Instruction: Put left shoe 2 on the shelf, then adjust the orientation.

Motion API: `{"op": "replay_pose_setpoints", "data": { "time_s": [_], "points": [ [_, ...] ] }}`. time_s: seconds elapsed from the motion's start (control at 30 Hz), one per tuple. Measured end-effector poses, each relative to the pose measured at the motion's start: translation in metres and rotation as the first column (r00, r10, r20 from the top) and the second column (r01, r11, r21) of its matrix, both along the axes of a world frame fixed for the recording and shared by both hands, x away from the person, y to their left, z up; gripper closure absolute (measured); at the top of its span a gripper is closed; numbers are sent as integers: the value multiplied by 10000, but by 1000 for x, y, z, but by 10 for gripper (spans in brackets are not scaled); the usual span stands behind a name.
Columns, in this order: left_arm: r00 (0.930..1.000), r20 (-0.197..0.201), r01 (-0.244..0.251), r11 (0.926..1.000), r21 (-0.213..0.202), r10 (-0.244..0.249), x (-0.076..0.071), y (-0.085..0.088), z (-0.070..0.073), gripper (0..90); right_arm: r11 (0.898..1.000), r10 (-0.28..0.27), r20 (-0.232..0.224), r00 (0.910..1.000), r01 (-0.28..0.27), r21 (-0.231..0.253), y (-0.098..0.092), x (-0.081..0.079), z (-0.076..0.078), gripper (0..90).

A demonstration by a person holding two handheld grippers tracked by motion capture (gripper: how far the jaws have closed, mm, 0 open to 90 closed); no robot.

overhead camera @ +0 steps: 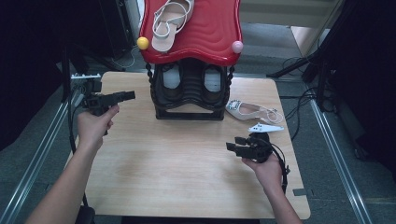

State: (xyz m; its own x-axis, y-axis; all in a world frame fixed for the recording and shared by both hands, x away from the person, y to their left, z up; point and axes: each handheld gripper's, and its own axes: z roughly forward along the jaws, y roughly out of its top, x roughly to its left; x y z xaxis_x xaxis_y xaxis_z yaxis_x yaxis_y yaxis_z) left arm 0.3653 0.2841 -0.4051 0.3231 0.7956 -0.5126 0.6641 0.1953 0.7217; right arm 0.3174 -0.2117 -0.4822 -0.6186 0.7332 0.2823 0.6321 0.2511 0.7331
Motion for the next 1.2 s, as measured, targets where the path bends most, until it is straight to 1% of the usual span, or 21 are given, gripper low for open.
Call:
{"op": "replay_pose_setpoints", "data": {
  "time_s": [0.07, 0.17, 0.23, 0.27, 0.3, 0.37, 0.47, 0.5, 0.53, 0.57, 0.77, 0.83, 0.87, 0.9, 1.0, 1.07, 1.1, 1.13, 1.17, 1.2],
  "points": [
    [10000, 17, 55, 10000, 4, -55, -5, -1, -6, 451, 10000, 11, 44, 10000, -11, 27, -1, 0, 0, 495],
    [9998, -49, 218, 9996, 162, -218, -12, -3, -17, 450, 10000, -11, 35, 10000, 11, 43, -1, 1, 0, 495],
    [9997, -110, 221, 9996, 154, -219, -15, -5, -22, 449, 10000, -12, 76, 10000, 12, 38, -1, 2, 0, 495],
    [9996, -85, 253, 9994, 252, -251, -17, -5, -25, 449, 10000, -12, 82, 10000, 11, 46, -1, 3, 0, 495],
    [9997, -60, 238, 9994, 261, -237, -18, -5, -27, 449, 10000, -11, 70, 10000, 11, 34, -2, 3, 0, 496],
    [9994, -125, 335, 9991, 259, -332, -20, -6, -31, 447, 10000, -4, 111, 9999, 4, 56, -2, 4, 0, 498],
    [9992, -98, 402, 9988, 278, -399, -22, -7, -36, 444, 10000, -64, 94, 9999, 63, 72, -4, 4, 1, 506],
    [9992, -137, 382, 9990, 233, -379, -23, -8, -37, 443, 9999, -98, 104, 9999, 97, 78, -6, 5, 0, 507],
    [9994, -86, 332, 9994, 132, -331, -24, -9, -39, 443, 9998, -137, 79, 9999, 136, 128, -7, 6, 0, 510],
    [9991, -115, 413, 9991, 118, -412, -25, -9, -40, 443, 9998, -168, 94, 9998, 166, 134, -8, 6, 1, 514],
    [9984, -82, 560, 9983, 178, -558, -32, -11, -49, 438, 9994, -312, 145, 9994, 309, 178, -14, 10, 1, 552],
    [9986, 21, 532, 9982, 287, -532, -34, -12, -52, 438, 9991, -375, 174, 9991, 371, 219, -16, 11, 1, 585],
    [9987, 5, 503, 9984, 241, -503, -34, -12, -53, 438, 9988, -430, 156, 9990, 426, 235, -18, 12, 1, 604],
    [9983, -38, 583, 9977, 340, -582, -34, -10, -54, 437, 9987, -465, 174, 9988, 460, 239, -19, 13, 0, 635],
    [9988, -31, 489, 9985, 242, -488, -35, -8, -56, 436, 9982, -552, 148, 9984, 548, 251, -24, 15, 0, 728],
    [9989, -28, 467, 9984, 322, -466, -35, -8, -57, 433, 9975, -685, 191, 9975, 681, 205, -28, 17, 1, 800],
    [9990, -12, 457, 9983, 355, -456, -35, -8, -57, 433, 9968, -765, 164, 9969, 762, 226, -29, 18, 2, 822],
    [9990, -10, 455, 9986, 271, -455, -36, -7, -57, 433, 9965, -801, 144, 9967, 797, 246, -31, 19, 2, 874],
    [9989, -6, 473, 9987, 184, -473, -36, -6, -58, 432, 9965, -806, 89, 9967, 804, 220, -32, 20, 2, 900],
    [9989, 3, 474, 9986, 241, -475, -36, -7, -58, 431, 9962, -846, 62, 9964, 844, 235, -34, 21, 2, 900]
  ]
}}
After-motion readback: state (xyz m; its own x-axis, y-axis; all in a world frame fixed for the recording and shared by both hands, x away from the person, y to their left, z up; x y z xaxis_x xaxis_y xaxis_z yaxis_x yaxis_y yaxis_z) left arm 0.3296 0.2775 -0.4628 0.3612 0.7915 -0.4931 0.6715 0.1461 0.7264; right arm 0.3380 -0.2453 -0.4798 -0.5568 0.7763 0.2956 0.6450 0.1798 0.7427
